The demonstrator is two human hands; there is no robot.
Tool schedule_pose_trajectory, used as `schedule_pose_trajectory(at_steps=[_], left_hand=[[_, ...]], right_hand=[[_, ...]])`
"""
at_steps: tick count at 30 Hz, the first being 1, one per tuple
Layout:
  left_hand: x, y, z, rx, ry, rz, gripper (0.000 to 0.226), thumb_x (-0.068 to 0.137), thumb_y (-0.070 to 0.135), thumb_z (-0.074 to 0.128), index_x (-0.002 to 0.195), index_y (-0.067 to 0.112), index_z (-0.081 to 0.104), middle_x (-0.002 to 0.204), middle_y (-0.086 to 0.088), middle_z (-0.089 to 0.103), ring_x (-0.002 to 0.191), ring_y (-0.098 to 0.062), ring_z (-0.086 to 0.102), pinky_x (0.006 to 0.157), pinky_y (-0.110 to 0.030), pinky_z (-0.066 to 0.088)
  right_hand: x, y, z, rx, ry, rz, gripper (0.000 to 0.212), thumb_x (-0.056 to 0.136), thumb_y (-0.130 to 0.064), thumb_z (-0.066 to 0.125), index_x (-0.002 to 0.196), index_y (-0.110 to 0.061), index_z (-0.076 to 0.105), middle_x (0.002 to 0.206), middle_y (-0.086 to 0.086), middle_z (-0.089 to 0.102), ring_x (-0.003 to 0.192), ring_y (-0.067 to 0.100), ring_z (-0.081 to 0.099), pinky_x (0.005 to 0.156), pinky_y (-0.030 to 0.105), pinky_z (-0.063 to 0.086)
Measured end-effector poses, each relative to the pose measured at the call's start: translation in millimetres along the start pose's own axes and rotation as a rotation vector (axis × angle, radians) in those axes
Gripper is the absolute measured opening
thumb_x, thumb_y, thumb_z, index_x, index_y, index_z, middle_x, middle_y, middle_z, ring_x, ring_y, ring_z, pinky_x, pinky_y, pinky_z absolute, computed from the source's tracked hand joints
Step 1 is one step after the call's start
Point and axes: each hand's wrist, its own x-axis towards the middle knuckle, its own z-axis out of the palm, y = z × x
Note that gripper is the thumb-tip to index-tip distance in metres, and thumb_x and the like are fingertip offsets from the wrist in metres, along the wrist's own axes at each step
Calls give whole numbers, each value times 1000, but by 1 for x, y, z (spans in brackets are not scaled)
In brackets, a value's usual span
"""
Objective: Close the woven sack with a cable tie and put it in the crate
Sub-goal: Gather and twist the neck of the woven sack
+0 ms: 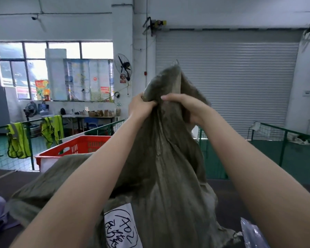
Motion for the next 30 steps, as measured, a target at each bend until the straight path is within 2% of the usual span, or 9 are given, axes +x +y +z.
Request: schedule_pose_trajectory(at_steps=[4,7,10,12,16,20,23,25,30], left_hand=[[-1,10,4,-100,94,8,4,80,18,59,79,19,63,80,-1,63,83,-19,59,77,-30,48],[-12,27,10,-192,-89,138,28,86,16,53,59,22,55,55,13,57,61,1,53,61,-15,42],[-17,34,4,-182,-359,183,20,90,16,50,101,16,67,87,4,65,81,-4,57,78,-17,45],[-13,29,-9,-123,-266,202,29,90,19,50,117,15,60,102,-1,62,95,-11,58,86,-23,45],[-11,7,-33,130,-340,-64,52,86,48,47,126,14,51,127,-9,56,116,-26,54,104,-42,41],[-24,-8,-41,153,-657,-305,42,88,58,38,97,23,60,97,-3,63,85,-17,61,80,-30,48],[-23,-11,-36,244,-552,-212,35,87,45,53,98,13,65,83,0,62,71,-10,58,57,-20,46],[-18,-14,-33,169,-431,-185,29,85,35,61,101,11,65,81,0,61,69,-11,57,53,-20,48],[2,-20,-34,-103,113,-89,10,88,28,54,81,21,56,87,-2,58,98,-25,57,87,-36,45]], right_hand=[[-3,21,11,-99,-27,62,36,78,-25,70,110,-9,64,93,10,72,83,22,69,70,30,59],[4,33,24,-12,37,-28,23,78,-14,66,100,-8,67,96,12,69,93,25,65,90,36,53],[9,42,32,132,154,-71,9,79,-6,59,77,-13,64,77,7,65,80,21,60,87,34,49],[11,45,32,202,204,-13,12,79,-8,57,68,-12,61,61,4,63,66,20,57,71,29,50],[12,44,23,425,165,16,15,76,-12,47,66,-9,59,51,4,62,53,19,58,58,24,47],[17,49,19,628,85,-75,36,40,-16,58,74,-10,51,70,11,58,67,25,56,71,26,46],[18,52,22,621,112,-47,56,28,-16,63,82,-10,49,95,20,48,89,32,48,92,35,43],[12,51,20,564,147,-37,24,51,-13,54,74,-8,51,78,17,56,76,31,54,82,29,48],[6,59,0,426,136,46,23,75,-12,39,66,-7,59,47,3,64,44,18,60,55,19,49]])
